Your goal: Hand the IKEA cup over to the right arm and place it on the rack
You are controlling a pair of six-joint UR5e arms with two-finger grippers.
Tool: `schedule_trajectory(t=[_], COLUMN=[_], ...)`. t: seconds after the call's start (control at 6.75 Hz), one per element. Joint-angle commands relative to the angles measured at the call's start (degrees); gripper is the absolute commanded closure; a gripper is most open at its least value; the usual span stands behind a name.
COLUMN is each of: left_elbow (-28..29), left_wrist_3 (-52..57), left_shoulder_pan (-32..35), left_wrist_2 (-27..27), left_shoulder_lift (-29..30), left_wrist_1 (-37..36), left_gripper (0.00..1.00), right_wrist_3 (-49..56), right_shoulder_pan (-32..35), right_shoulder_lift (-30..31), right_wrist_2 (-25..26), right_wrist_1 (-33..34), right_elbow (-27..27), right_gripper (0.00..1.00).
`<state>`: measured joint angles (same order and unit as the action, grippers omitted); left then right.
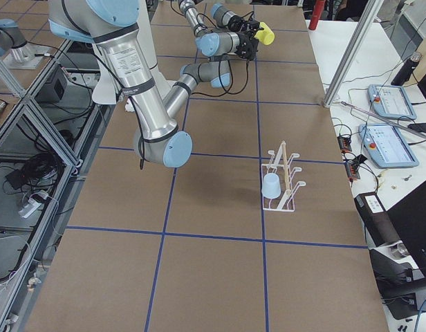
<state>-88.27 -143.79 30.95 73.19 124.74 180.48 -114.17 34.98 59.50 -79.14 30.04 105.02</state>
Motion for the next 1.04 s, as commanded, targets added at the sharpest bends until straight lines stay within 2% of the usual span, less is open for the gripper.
schedule_trajectory(t=[0.0, 0.89], left_elbow=[0.1, 0.0], left_wrist_3=[0.3, 1.1], left_shoulder_pan=[-1.5, -3.4], left_wrist_2=[-0.1, -0.5], left_shoulder_lift=[1.3, 2.3], left_wrist_1=[-0.1, 0.0], left_gripper=[1.00, 1.00], right_wrist_3=[0.0, 0.0], right_shoulder_pan=[0.0, 0.0], right_shoulder_lift=[0.0, 0.0], right_wrist_2=[0.0, 0.1], right_wrist_1=[0.0, 0.0], right_elbow=[-0.1, -0.1], right_gripper=[0.00, 0.01])
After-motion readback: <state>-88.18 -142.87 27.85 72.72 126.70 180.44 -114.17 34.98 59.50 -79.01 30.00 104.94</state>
